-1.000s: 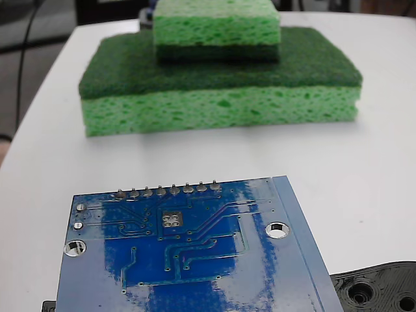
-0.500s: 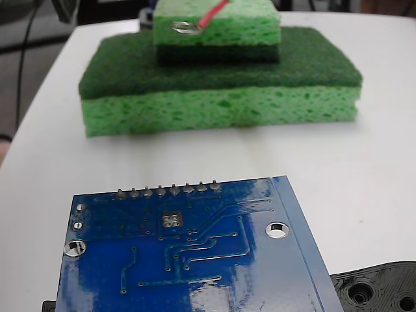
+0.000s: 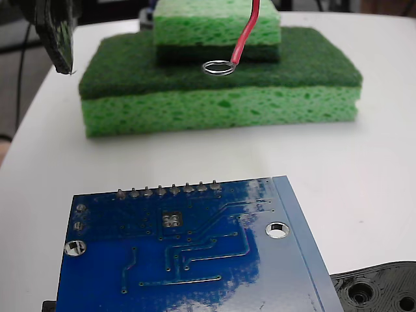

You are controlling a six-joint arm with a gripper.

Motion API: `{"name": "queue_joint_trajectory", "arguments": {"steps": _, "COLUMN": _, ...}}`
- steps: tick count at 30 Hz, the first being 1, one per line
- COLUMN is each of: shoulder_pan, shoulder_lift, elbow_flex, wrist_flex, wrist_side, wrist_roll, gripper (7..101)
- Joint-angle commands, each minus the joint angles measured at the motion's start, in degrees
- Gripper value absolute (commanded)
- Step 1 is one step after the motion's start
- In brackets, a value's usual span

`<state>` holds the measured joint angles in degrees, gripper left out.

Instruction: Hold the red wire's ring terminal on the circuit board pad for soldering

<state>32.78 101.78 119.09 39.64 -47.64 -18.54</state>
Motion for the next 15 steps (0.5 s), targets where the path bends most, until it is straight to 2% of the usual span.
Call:
{"name": "queue_joint_trajectory", "arguments": {"steps": 1, "shoulder_pan": 0.18, "shoulder_lift": -0.62, "elbow_flex": -1.67, "wrist_flex": 0.62, "wrist_side": -1.41, "wrist_roll": -0.62, "gripper": 100.3}}
{"name": "queue_joint_trajectory", "arguments": {"steps": 15, "shoulder_pan": 2.02, "shoulder_lift": -7.82, "elbow_flex": -5.63, "wrist_flex": 1.05, "wrist_side": -4.48, "wrist_roll": -4.04, "gripper": 100.3}}
